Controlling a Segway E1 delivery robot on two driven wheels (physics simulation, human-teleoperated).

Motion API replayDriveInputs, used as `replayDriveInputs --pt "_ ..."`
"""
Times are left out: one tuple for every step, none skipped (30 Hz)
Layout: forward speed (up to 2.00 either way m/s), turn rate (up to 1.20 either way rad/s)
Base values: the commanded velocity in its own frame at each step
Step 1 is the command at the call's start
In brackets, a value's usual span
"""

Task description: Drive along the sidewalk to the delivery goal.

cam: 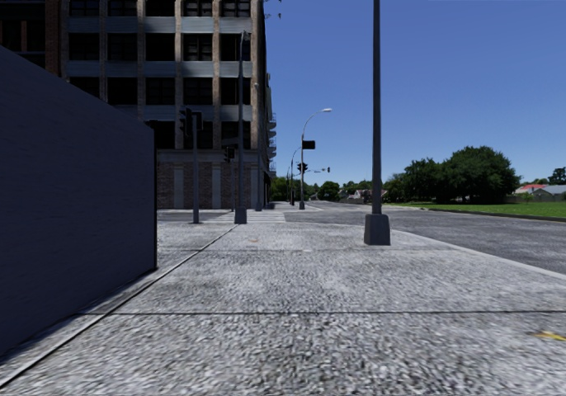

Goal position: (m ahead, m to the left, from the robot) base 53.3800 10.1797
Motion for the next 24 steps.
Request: replayDriveInputs --pt "2.00 0.00" --pt "2.00 0.00" --pt "2.00 0.00" --pt "2.00 0.00" --pt "2.00 0.00" --pt "2.00 0.00" --pt "2.00 0.00" --pt "2.00 0.00" --pt "2.00 0.00" --pt "2.00 0.00" --pt "2.00 0.00" --pt "2.00 0.00" --pt "2.00 0.00" --pt "2.00 0.00" --pt "2.00 0.00" --pt "2.00 0.00" --pt "2.00 0.00" --pt "2.00 0.00" --pt "2.00 0.00" --pt "2.00 0.00" --pt "2.00 0.00" --pt "2.00 0.00" --pt "2.00 0.00" --pt "2.00 0.00"
